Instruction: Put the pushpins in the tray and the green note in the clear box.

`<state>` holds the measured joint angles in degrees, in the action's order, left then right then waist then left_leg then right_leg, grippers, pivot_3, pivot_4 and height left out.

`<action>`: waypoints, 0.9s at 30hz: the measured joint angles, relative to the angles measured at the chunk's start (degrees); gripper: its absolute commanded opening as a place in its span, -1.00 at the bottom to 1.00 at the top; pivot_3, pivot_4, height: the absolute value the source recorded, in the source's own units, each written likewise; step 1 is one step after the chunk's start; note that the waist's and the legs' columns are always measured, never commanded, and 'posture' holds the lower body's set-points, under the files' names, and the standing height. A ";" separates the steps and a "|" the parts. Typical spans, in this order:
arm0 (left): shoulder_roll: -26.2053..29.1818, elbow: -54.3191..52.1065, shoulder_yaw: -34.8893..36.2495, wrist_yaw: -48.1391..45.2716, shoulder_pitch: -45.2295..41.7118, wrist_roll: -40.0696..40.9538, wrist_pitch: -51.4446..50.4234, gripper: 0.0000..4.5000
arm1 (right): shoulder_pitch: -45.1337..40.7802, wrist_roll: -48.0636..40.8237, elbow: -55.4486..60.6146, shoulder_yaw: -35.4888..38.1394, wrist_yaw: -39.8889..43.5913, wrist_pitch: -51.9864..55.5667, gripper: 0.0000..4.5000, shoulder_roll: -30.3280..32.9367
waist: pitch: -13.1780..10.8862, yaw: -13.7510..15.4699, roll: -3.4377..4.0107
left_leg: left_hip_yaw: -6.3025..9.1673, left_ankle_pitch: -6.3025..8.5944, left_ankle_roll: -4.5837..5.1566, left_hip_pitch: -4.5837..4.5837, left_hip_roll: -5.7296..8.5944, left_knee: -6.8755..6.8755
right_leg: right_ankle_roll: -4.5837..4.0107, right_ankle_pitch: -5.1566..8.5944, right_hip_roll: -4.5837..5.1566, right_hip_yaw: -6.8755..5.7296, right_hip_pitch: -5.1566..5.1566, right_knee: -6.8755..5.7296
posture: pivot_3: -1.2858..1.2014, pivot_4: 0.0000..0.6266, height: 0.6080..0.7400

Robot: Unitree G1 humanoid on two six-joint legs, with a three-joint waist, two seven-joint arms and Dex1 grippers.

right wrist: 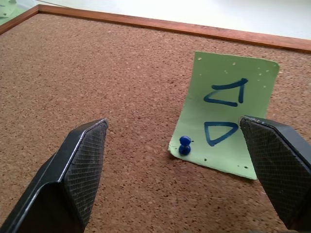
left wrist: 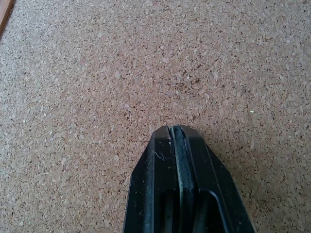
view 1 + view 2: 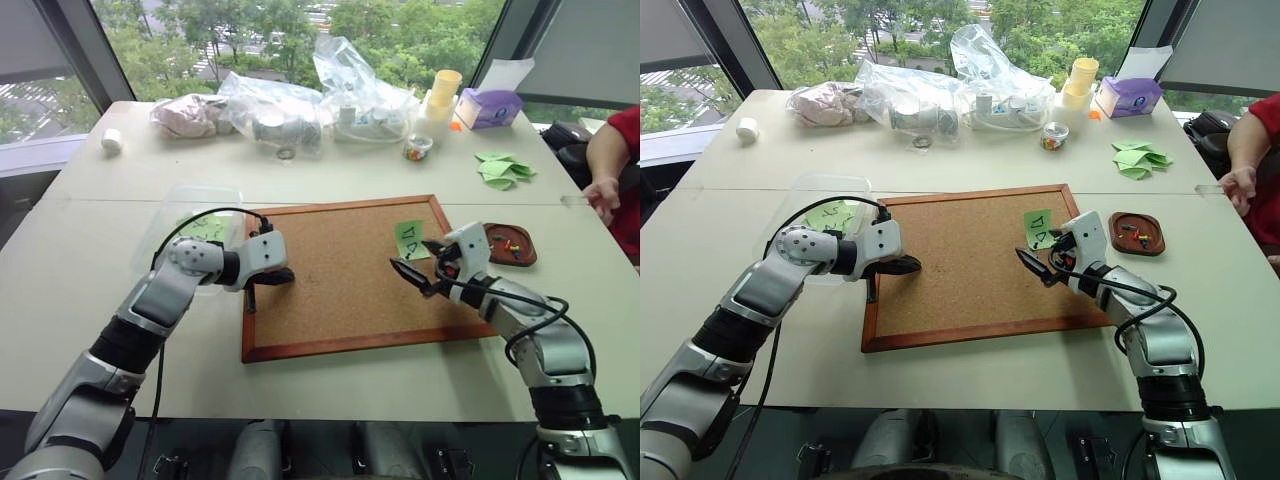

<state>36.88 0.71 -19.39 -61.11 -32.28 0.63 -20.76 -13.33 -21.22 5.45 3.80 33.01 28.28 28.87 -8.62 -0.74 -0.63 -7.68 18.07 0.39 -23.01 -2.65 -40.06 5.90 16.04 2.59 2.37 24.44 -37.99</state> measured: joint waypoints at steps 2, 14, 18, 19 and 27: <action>0.00 -0.19 0.00 0.02 0.08 -0.04 -0.15 -1.00 | -0.02 0.25 -0.06 -0.27 0.11 0.00 0.97 -0.28 | 0.00 0.01 0.00 | 0.00 0.00 0.00 0.00 0.00 0.00 | 0.00 0.00 -0.01 0.00 0.00 0.00 | 0.03 -0.52 0.93; -0.04 -0.43 0.00 0.26 0.23 -0.18 -0.31 -1.00 | -2.68 2.69 -8.21 -0.78 2.35 -3.47 -1.00 -0.94 | 0.02 -0.01 -0.03 | 0.00 0.00 0.00 0.03 0.01 0.00 | 0.00 0.00 -0.01 0.00 -0.02 0.00 | 0.03 -0.52 0.93; 0.01 -0.45 0.00 0.29 0.24 -0.23 -0.39 -1.00 | -2.65 3.03 -8.26 -0.74 2.35 -3.76 -1.00 -1.35 | 0.03 -0.06 -0.04 | 0.00 0.00 0.00 0.05 0.00 0.00 | 0.00 0.00 -0.02 0.00 -0.03 -0.01 | 0.03 -0.52 0.93; 0.03 -0.50 0.00 0.29 0.24 -0.23 -0.46 -1.00 | -2.57 3.09 -8.25 -0.75 2.35 -3.81 -1.00 -1.39 | 0.03 -0.06 -0.04 | 0.00 0.00 0.00 0.05 0.00 0.00 | 0.00 0.00 -0.02 0.00 -0.03 -0.01 | 0.03 -0.52 0.93; 0.23 -1.08 0.01 0.24 0.31 -0.21 -1.22 -1.00 | -1.70 4.57 -6.33 -0.65 0.37 -4.98 -1.00 -2.01 | 0.02 -0.07 -0.03 | -0.01 0.00 -0.01 0.04 0.00 0.01 | 0.00 0.00 -0.02 0.00 -0.02 -0.01 | 0.03 -0.52 0.93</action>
<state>37.11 -0.37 -19.38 -60.87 -31.97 0.42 -21.98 -15.03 -16.65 -0.88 3.15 33.39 23.31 26.87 -8.60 -0.81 -0.66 -7.69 18.06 0.39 -22.97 -2.65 -40.05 5.90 16.04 2.57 2.37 24.42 -38.00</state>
